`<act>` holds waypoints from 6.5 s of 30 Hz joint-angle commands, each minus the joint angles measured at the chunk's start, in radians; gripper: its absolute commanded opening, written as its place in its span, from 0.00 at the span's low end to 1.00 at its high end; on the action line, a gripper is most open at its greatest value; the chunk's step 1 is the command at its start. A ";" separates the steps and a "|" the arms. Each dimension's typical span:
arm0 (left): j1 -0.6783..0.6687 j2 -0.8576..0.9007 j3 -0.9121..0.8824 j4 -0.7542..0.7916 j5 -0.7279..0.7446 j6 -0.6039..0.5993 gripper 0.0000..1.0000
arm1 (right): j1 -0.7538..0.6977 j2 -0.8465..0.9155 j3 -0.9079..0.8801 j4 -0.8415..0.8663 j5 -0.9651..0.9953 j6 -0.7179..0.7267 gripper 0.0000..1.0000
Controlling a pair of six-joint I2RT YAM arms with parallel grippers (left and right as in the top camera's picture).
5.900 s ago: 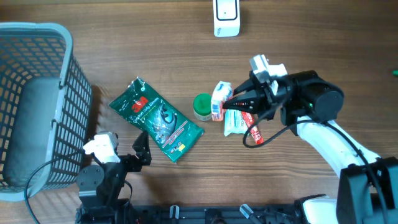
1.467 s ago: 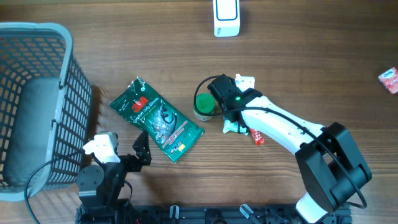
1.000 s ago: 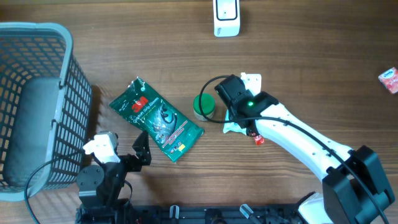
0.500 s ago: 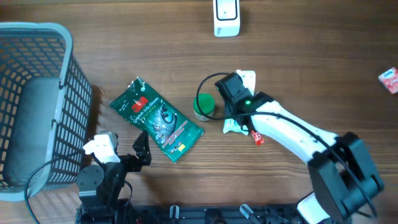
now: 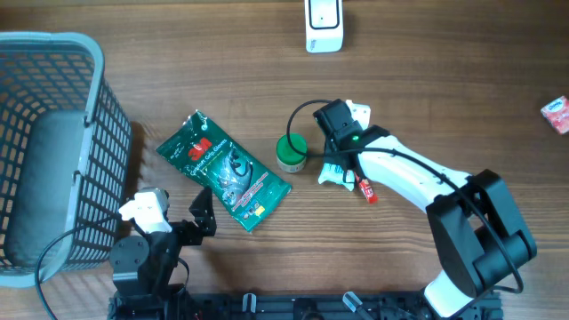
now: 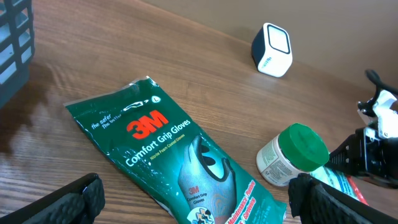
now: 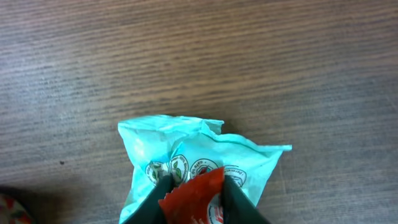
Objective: Scan the item barcode
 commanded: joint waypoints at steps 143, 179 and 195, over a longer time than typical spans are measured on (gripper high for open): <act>-0.005 -0.004 -0.007 0.003 -0.006 -0.008 1.00 | -0.523 -0.190 -0.152 -0.071 -0.809 -0.337 0.33; -0.005 -0.004 -0.007 0.003 -0.006 -0.008 1.00 | -0.266 -0.022 -0.145 -0.032 -0.552 -0.185 0.45; -0.005 -0.004 -0.007 0.003 -0.006 -0.008 1.00 | -0.184 0.089 -0.180 0.015 -0.434 -0.177 0.04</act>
